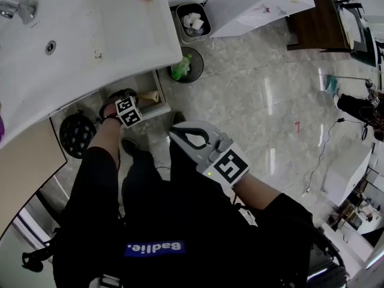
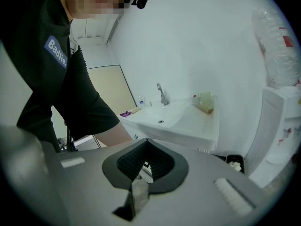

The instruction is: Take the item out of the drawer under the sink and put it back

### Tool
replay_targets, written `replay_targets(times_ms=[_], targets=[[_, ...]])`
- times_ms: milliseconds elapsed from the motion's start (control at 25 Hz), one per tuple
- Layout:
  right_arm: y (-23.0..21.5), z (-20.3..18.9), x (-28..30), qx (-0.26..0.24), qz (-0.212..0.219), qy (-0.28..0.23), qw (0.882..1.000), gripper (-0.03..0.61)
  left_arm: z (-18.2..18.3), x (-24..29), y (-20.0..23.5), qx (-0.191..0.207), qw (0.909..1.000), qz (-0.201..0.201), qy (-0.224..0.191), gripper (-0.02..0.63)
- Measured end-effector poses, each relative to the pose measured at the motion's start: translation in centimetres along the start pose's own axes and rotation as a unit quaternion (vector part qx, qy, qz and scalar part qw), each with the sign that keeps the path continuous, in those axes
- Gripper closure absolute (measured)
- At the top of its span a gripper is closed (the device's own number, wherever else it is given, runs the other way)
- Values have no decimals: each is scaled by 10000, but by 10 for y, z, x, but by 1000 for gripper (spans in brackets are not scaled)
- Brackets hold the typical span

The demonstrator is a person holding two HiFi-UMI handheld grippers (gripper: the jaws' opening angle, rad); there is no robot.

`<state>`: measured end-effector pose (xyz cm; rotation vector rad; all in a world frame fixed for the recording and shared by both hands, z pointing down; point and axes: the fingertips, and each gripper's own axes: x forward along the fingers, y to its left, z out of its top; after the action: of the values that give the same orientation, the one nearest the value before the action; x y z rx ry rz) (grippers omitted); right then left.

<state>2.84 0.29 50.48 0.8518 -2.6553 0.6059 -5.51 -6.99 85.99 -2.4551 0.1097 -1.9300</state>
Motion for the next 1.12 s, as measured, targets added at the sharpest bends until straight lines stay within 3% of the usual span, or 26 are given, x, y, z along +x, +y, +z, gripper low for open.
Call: replay_targets(times_ms=[360, 720, 1120], targets=[[12, 15, -5, -257, 68, -35, 9996, 577, 5, -30, -1, -169, 9994, 229, -200, 565], [29, 51, -22, -407, 8, -225, 9989, 577, 20, -102, -1, -285, 9975, 370, -536, 565], [47, 75, -47, -513, -145, -427, 9977, 577, 38, -194, -6, -1059, 9832, 685, -1317, 565]])
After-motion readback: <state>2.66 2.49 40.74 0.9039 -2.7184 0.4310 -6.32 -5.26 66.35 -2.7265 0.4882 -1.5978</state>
